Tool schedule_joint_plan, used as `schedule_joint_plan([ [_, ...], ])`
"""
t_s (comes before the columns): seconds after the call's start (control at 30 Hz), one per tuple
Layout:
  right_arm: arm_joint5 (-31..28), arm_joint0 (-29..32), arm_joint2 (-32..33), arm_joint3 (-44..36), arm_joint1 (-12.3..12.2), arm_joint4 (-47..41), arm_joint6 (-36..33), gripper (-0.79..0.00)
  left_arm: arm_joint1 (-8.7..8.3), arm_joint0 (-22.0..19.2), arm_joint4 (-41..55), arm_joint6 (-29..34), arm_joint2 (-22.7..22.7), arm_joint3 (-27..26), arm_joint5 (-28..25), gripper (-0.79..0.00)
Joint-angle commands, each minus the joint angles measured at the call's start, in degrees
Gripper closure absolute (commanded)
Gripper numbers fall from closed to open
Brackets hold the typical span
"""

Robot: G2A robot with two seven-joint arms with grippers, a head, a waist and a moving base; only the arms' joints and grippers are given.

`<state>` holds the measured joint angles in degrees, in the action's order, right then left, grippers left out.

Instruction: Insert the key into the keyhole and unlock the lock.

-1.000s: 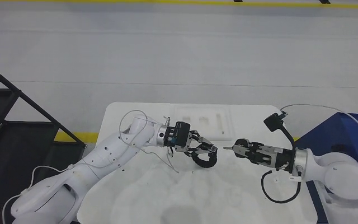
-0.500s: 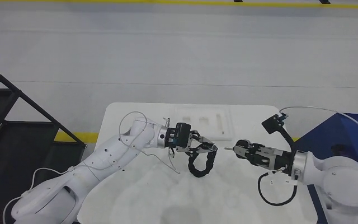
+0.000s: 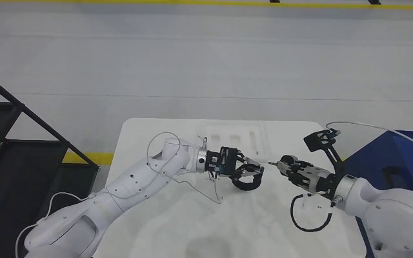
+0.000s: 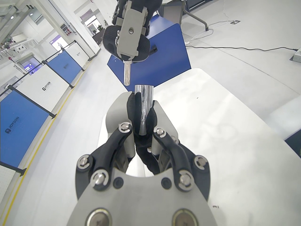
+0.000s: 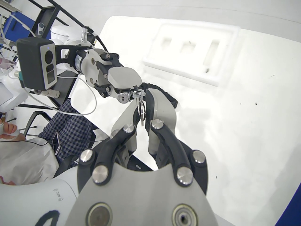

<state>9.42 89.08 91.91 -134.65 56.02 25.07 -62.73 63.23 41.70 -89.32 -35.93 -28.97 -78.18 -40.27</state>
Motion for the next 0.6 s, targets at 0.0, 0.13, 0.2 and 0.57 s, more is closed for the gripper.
schedule_joint_plan([
  [0.0, 0.5, 0.3, 0.2, 0.0, -0.1, 0.6, 0.3, 0.0, 0.45, -0.2, -0.3, -0.1, 0.2, 0.7, 0.3, 0.0],
  [0.13, 1.8, 0.8, 0.3, 0.0, -0.2, 1.7, 0.0, 0.0, 1.16, -0.3, -0.9, -0.6, 0.4, 1.9, 0.7, 0.0],
  [0.2, 2.4, 0.9, 0.2, 0.0, -0.2, 1.2, 0.0, 0.0, 1.45, -0.4, -1.2, -0.8, 0.3, 2.3, 1.0, 0.0],
  [0.57, 5.1, 1.6, 0.1, 0.0, -0.2, -2.5, 0.7, 0.0, 2.56, 0.0, -2.7, -1.5, -0.4, 4.0, 2.5, 0.0],
])
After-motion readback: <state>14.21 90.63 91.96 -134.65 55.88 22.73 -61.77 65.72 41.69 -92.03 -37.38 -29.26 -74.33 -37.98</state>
